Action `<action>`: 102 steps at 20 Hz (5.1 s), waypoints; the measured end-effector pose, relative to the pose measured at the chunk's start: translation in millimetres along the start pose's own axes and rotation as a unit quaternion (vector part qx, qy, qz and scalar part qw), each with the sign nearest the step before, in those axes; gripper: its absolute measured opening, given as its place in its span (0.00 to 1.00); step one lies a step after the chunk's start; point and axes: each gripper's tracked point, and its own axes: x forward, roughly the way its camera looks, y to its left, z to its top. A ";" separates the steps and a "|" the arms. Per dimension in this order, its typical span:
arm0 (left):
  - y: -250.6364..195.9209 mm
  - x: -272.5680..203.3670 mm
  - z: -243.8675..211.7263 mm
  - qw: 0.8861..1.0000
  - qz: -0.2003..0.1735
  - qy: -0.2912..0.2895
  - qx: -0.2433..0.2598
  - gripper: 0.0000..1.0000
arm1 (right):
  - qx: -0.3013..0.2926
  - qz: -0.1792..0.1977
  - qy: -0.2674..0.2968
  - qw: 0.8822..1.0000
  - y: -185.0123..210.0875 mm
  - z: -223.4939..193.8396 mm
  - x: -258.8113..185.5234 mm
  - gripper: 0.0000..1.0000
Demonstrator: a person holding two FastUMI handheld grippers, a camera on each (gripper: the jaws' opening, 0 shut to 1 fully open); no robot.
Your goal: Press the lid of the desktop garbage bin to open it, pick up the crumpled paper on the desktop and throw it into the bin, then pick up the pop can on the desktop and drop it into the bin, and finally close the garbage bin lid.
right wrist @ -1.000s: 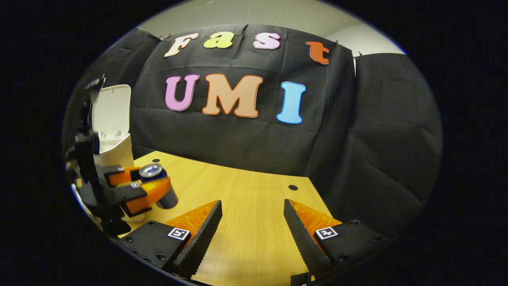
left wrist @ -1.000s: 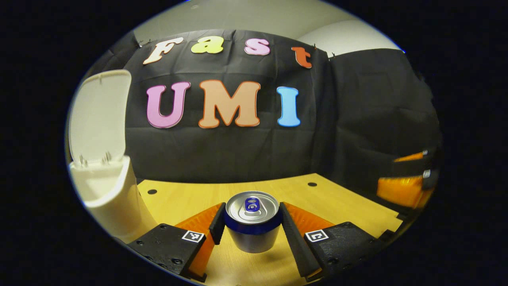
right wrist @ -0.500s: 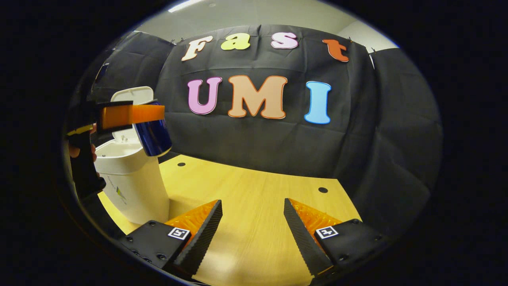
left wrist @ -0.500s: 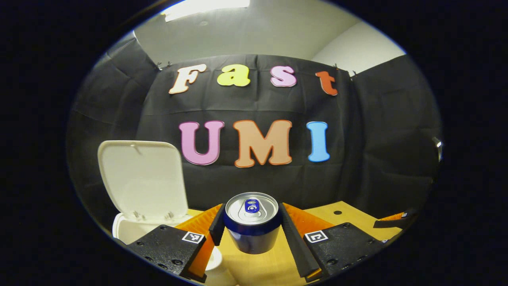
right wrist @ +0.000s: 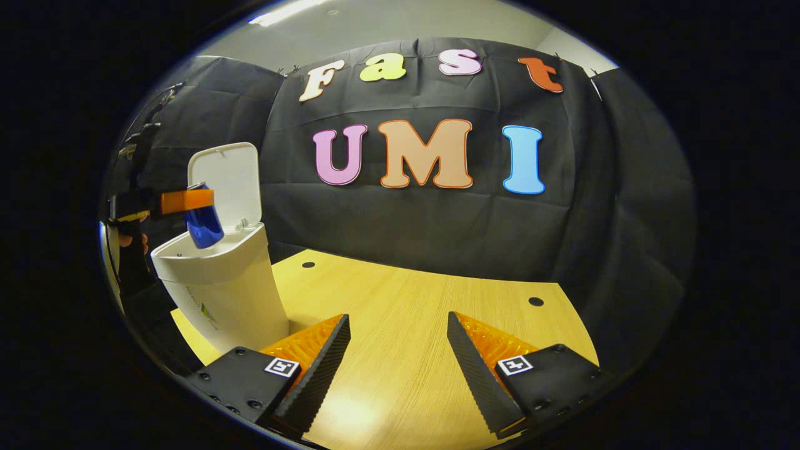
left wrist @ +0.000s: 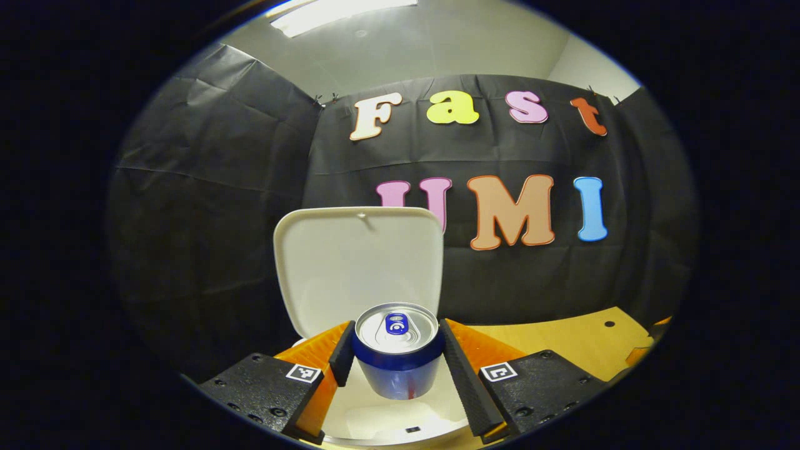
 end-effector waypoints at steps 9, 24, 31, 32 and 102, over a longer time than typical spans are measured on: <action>7.1 -6.4 24.3 0.999 0.020 -0.025 0.008 0.94 | 0.006 -0.010 0.007 1.000 -15.6 -6.5 -5.0 0.99; 18.8 30.2 154.5 0.995 0.032 -0.099 -0.010 0.95 | 0.022 -0.008 0.024 0.999 -27.5 -25.5 -7.3 0.99; 38.4 76.1 159.6 0.995 0.051 -0.079 -0.017 0.95 | 0.034 -0.018 0.035 0.999 -37.0 -40.6 -15.9 0.99; 40.2 80.6 156.6 0.996 0.052 -0.074 -0.015 0.94 | 0.037 -0.021 0.036 0.998 -39.4 -40.9 -16.9 0.99; -78.3 -55.6 17.3 0.982 -0.031 -0.186 0.011 0.94 | 0.021 0.026 0.038 0.999 10.8 -36.3 -27.2 0.99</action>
